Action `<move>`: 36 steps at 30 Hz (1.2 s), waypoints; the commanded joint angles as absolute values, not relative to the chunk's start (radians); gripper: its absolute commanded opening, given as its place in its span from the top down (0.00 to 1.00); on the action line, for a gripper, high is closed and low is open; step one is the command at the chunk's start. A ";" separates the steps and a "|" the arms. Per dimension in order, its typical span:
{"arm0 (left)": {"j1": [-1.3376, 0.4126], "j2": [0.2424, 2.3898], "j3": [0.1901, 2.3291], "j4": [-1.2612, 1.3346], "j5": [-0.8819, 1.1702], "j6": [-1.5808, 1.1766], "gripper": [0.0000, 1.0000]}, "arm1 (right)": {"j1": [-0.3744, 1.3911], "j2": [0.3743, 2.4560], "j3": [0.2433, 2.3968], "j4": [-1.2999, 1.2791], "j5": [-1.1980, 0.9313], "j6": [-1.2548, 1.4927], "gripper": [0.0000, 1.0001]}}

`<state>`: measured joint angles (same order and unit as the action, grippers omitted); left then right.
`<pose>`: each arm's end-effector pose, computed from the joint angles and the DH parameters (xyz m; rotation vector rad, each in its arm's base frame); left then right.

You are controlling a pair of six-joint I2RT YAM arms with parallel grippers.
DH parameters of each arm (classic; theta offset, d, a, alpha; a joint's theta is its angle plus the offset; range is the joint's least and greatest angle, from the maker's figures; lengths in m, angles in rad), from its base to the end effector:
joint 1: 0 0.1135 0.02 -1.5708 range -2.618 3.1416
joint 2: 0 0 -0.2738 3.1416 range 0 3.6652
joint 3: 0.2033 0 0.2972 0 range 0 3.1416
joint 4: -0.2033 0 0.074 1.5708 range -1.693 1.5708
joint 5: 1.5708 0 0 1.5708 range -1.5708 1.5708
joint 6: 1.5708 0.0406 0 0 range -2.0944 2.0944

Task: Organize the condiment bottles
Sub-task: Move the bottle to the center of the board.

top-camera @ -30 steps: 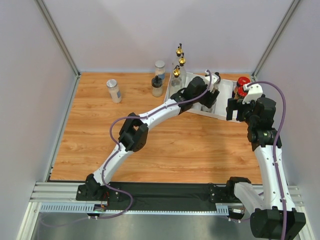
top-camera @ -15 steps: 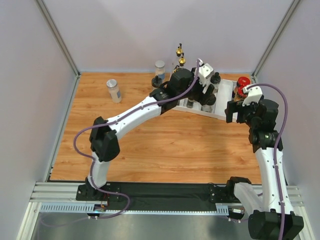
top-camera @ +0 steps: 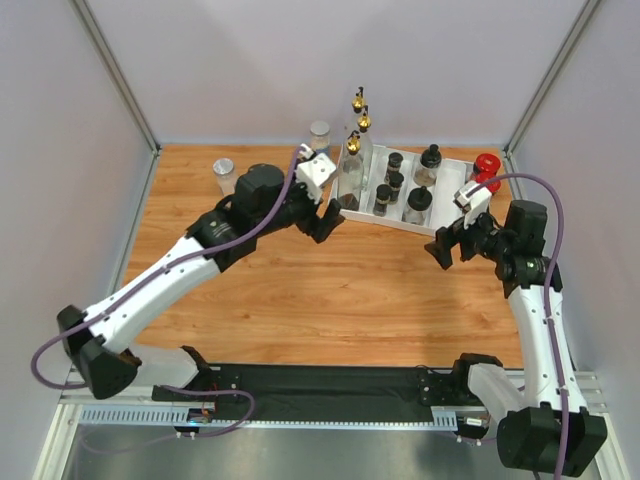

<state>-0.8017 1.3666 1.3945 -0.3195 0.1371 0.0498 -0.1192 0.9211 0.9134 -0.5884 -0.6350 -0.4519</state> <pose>0.2486 -0.2648 0.4169 0.8767 1.6973 -0.6430 0.2354 -0.0039 0.3294 -0.6834 1.9396 0.3364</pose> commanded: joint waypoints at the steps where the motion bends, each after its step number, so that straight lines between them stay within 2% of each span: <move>1: -0.792 1.209 1.289 -0.431 0.013 0.110 0.13 | -0.123 0.934 0.890 -0.660 -0.853 -0.642 0.00; 5: -0.793 1.042 1.155 -0.500 -0.093 0.149 0.12 | -0.121 0.959 0.894 -0.786 -0.956 -0.892 0.00; 9: -0.792 0.850 1.017 -0.505 -0.172 0.153 0.11 | -0.121 1.035 0.951 -1.070 -0.976 -1.433 0.00; 12: -0.792 0.758 0.921 -0.502 -0.212 0.150 0.10 | -0.121 1.147 1.005 -1.146 -0.914 -1.543 0.02; 20: -0.792 0.640 0.752 -0.502 -0.285 0.156 0.10 | -0.120 1.478 1.189 -1.080 -0.870 -1.453 0.30; 24: -0.792 0.611 0.721 -0.486 -0.296 0.146 0.08 | -0.101 1.534 1.193 -0.913 -0.853 -1.335 0.37; 27: -0.792 0.604 0.707 -0.474 -0.304 0.149 0.07 | -0.063 1.587 1.210 -0.829 -0.802 -1.287 0.48; 28: -0.792 0.606 0.707 -0.477 -0.305 0.149 0.08 | -0.048 1.601 1.219 -0.783 -0.790 -1.267 0.55; 31: -0.792 0.607 0.704 -0.476 -0.311 0.146 0.07 | -0.032 1.647 1.235 -0.675 -0.749 -1.192 0.60; 36: -0.790 0.609 0.701 -0.476 -0.325 0.149 0.07 | -0.025 1.744 1.296 -0.562 -0.664 -1.089 0.61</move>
<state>-0.7914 0.6121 0.7094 -0.5026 -0.2993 0.1371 -0.0284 1.6974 1.2358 -0.7082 -0.7250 -1.1767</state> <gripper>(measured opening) 0.926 0.392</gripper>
